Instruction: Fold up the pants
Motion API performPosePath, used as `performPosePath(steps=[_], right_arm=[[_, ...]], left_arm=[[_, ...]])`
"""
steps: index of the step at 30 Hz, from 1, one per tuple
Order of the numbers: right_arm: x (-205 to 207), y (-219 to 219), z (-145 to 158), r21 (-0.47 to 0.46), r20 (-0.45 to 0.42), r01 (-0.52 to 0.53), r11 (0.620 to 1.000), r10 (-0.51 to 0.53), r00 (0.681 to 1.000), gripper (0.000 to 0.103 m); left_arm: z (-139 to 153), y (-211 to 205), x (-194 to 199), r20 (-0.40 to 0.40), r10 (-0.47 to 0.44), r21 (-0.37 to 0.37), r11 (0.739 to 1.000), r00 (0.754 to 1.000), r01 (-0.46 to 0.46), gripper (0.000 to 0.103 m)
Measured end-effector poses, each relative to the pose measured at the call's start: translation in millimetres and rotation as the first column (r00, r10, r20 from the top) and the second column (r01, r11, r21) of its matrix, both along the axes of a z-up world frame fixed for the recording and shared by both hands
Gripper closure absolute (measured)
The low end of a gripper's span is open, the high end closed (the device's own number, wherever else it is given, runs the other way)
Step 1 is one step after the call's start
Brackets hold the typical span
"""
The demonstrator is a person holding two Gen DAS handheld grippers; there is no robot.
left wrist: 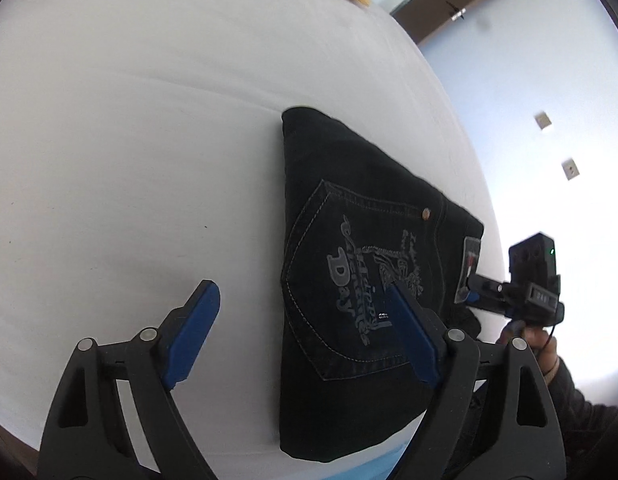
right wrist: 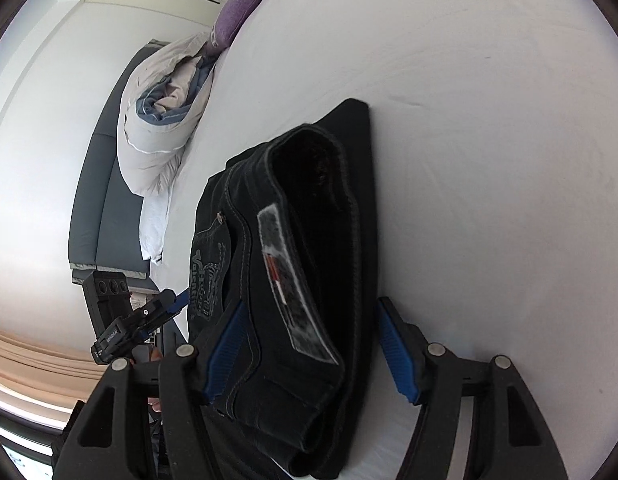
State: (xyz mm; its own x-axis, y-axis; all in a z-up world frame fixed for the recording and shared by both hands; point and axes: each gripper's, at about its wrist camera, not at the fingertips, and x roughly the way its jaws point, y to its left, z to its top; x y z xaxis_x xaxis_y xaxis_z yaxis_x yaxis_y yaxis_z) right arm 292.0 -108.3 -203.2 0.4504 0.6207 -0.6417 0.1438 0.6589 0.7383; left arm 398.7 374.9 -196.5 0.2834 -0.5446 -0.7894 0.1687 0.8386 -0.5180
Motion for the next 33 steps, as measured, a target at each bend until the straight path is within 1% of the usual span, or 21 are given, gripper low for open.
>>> performPosePath(steps=[1, 3, 4, 5, 6, 7, 9, 10, 12, 13, 16, 18, 20, 22, 26, 29, 33], right_arm=[[2, 3, 0, -0.002, 0.001, -0.003, 1.0, 0.003, 1.0, 0.039], [5, 6, -1, -0.006, -0.001, -0.003, 1.0, 0.003, 1.0, 0.048], [6, 7, -3, -0.012, -0.005, -0.002, 1.0, 0.002, 1.0, 0.058], [7, 7, -4, -0.018, -0.011, 0.001, 1.0, -0.001, 1.0, 0.064], [7, 7, -5, -0.015, -0.012, 0.0, 1.0, 0.0, 1.0, 0.065], [7, 6, -6, -0.01, -0.01, 0.0, 1.0, 0.0, 1.0, 0.067], [9, 9, -5, -0.025, -0.005, -0.006, 1.0, 0.006, 1.0, 0.068], [9, 11, -3, -0.042, -0.002, -0.01, 0.999, 0.009, 1.0, 0.07], [9, 16, 2, -0.083, 0.013, -0.017, 0.996, 0.018, 1.0, 0.072], [8, 19, 5, -0.111, 0.024, -0.023, 0.994, 0.026, 0.999, 0.074], [6, 26, 16, -0.176, 0.061, -0.032, 0.984, 0.043, 0.997, 0.079], [4, 32, 25, -0.22, 0.089, -0.037, 0.975, 0.058, 0.994, 0.081], [2, 38, 38, -0.267, 0.124, -0.043, 0.963, 0.079, 0.989, 0.083], [1, 42, 50, -0.296, 0.155, -0.05, 0.954, 0.099, 0.983, 0.084], [1, 46, 77, -0.345, 0.217, -0.053, 0.937, 0.135, 0.967, 0.084], [5, 36, 100, -0.358, 0.264, -0.037, 0.933, 0.139, 0.954, 0.084], [20, 11, 127, -0.383, 0.314, -0.009, 0.924, 0.139, 0.939, 0.084]], left_arm=[[-4, -5, 2, -0.016, -0.012, 0.019, 1.0, 1.0, 0.012, 0.019], [-17, -14, 6, -0.055, -0.026, 0.061, 0.998, 0.998, 0.029, 0.019], [-18, -16, 6, -0.049, -0.027, 0.072, 0.997, 0.998, 0.031, 0.019], [-17, -19, 6, -0.038, -0.031, 0.08, 0.996, 0.999, 0.034, 0.019], [-17, -22, 6, -0.034, -0.034, 0.086, 0.996, 0.999, 0.037, 0.022], [-16, -26, 6, -0.033, -0.037, 0.089, 0.995, 0.999, 0.04, 0.027], [-12, -32, 4, -0.046, -0.051, 0.056, 0.997, 0.998, 0.054, 0.061], [-12, -37, 3, -0.053, -0.052, 0.068, 0.996, 0.997, 0.055, 0.063], [-8, -50, 1, -0.035, -0.065, 0.139, 0.988, 0.997, 0.069, 0.064], [-6, -53, 0, -0.035, -0.06, 0.153, 0.986, 0.998, 0.065, 0.065], [2, -58, -3, -0.028, -0.037, 0.161, 0.986, 0.999, 0.041, 0.072], [10, -64, -6, -0.013, -0.03, 0.177, 0.984, 0.999, 0.032, 0.08], [21, -72, -10, 0.016, -0.032, 0.205, 0.978, 0.999, 0.028, 0.083], [32, -79, -12, 0.038, -0.033, 0.226, 0.974, 0.999, 0.023, 0.084], [62, -94, -12, 0.096, -0.037, 0.217, 0.976, 0.995, 0.016, 0.085], [85, -111, -8, 0.154, -0.055, 0.239, 0.971, 0.986, 0.017, 0.085], [109, -135, 13, 0.207, -0.06, 0.219, 0.976, 0.977, 0.014, 0.085]])
